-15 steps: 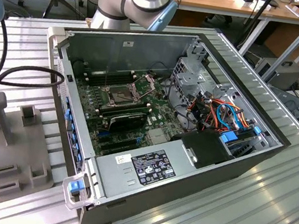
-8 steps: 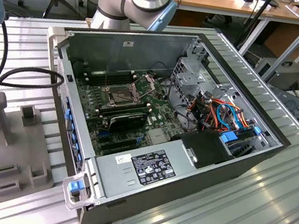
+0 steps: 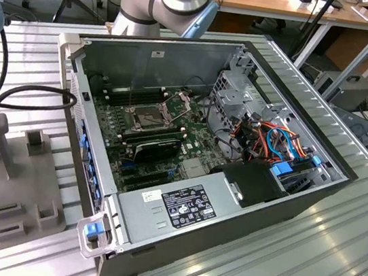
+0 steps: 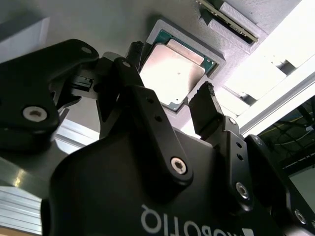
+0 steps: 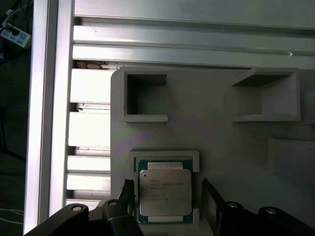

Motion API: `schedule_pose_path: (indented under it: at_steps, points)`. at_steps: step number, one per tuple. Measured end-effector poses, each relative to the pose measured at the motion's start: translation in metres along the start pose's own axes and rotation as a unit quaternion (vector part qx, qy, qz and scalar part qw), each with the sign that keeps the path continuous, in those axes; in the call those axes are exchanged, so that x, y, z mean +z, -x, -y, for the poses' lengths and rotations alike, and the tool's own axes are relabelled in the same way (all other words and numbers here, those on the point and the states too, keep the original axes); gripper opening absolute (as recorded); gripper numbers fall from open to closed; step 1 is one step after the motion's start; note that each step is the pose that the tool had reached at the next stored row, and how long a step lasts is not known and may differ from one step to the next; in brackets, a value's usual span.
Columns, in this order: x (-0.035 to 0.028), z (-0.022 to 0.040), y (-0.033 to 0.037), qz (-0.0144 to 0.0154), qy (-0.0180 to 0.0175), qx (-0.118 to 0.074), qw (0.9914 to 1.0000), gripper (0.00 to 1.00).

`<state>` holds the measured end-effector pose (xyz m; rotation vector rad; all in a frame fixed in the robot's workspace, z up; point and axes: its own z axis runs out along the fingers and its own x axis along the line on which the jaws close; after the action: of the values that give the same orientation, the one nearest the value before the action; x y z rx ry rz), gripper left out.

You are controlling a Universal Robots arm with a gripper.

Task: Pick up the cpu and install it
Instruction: 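Pick up the cpu and move it towards the insertion slot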

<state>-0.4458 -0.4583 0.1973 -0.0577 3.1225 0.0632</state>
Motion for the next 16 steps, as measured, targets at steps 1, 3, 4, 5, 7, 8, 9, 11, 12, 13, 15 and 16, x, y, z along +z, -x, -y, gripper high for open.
schedule_pose_path:
  at_steps: [1,3,4,5,7,8,9,11,12,13,15,16]
  points:
    - [0.0004,0.0000,0.0000,0.0001,0.0000,0.000,1.00000,0.66]
    - [0.0014,0.0000,0.0000,0.0002,0.0001,0.000,1.00000,0.66]
    - [0.0017,-0.0001,0.0000,0.0001,0.0000,0.000,1.00000,0.66]
    - [0.0020,-0.0003,0.0000,0.0000,0.0000,0.000,1.00000,0.66]
    - [0.0028,-0.0013,-0.0001,0.0001,0.0000,0.000,1.00000,0.66]
    - [0.0033,-0.0019,0.0000,0.0001,0.0000,0.000,1.00000,0.66]
    - [0.0036,-0.0024,0.0000,0.0002,0.0001,0.000,1.00000,0.66]
    - [0.0041,-0.0027,0.0002,0.0000,0.0000,0.000,1.00000,0.66]
    - [0.0044,-0.0028,0.0000,-0.0001,-0.0001,0.000,1.00000,0.66]
    - [0.0046,-0.0029,-0.0001,-0.0001,-0.0001,0.000,1.00000,0.66]
    - [0.0055,-0.0028,-0.0001,0.0001,-0.0009,0.000,1.00000,0.66]
    - [0.0058,-0.0029,-0.0001,0.0000,-0.0014,0.000,1.00000,0.66]
